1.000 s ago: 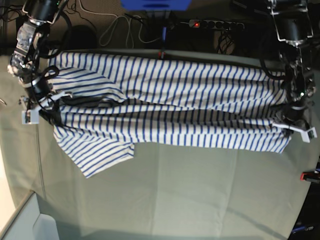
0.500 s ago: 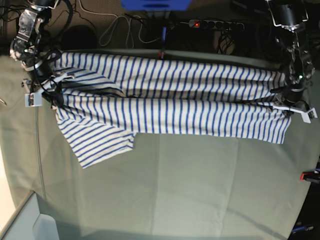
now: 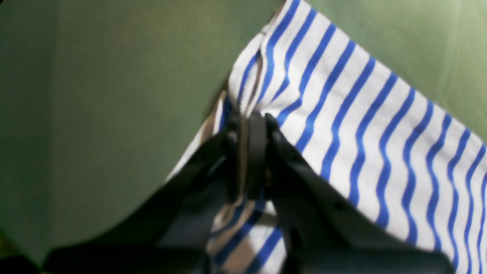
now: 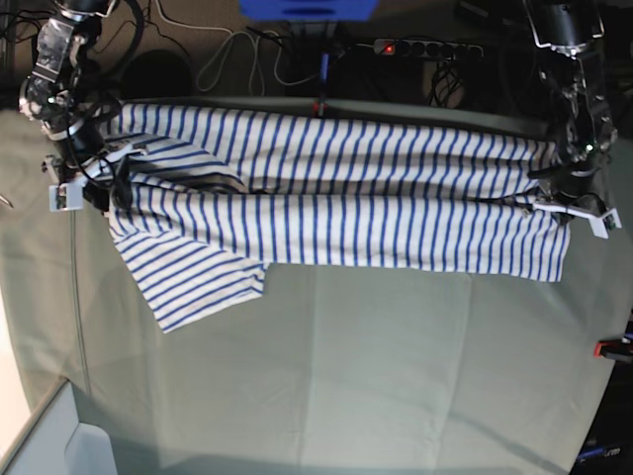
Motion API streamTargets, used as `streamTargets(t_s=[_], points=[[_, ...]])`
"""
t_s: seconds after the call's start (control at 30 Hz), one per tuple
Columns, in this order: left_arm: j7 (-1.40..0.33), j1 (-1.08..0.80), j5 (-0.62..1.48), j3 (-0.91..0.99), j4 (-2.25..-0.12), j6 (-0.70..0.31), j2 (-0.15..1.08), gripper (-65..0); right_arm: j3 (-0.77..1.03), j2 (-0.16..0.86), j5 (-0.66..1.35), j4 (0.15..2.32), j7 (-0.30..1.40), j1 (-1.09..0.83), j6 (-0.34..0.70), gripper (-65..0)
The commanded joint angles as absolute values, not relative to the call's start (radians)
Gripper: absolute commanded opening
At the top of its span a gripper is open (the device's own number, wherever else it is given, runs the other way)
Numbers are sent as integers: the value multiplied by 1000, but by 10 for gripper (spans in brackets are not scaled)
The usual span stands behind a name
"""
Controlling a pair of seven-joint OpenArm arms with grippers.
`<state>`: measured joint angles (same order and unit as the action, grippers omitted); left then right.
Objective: Layout the t-shirt on the table in an organized manner, then fold the t-shirt properly
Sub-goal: 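Release the shirt and raise both grippers, then lower both grippers and grasp the folded strip's loose edge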
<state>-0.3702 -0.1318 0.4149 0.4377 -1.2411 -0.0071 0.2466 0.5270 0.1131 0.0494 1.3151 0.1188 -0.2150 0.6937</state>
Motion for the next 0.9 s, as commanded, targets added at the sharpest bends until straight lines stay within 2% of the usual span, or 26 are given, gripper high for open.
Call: streamTargets(t_s=[0.0, 0.07, 0.23, 0.3, 0.43, 0.7, 0.87], points=[[-361, -131, 415, 446, -1282, -8, 263, -599, 533, 127, 65, 1334, 90, -213, 698, -381], [-400, -140, 415, 446, -1333, -8, 263, -542, 533, 127, 70, 1334, 88, -213, 698, -356], [-470, -193, 415, 483, -1480, -5, 257, -338, 558, 122, 71, 1399, 93, -236, 698, -349], [-486, -193, 415, 536, -1504, -5, 240, -289, 559, 120, 73, 1446, 96, -243, 698, -349], [-492, -110, 403, 627, -1478, -5, 219, -270, 559, 111, 68, 1477, 96, -236, 698, -348], [-487, 171, 403, 628, -1076, -5, 275, -270, 556, 110, 64, 1477, 177, -165, 698, -348], [-476, 249, 403, 526, -943, -7, 311, -270, 558, 113, 64, 1477, 213, -157, 698, -348]])
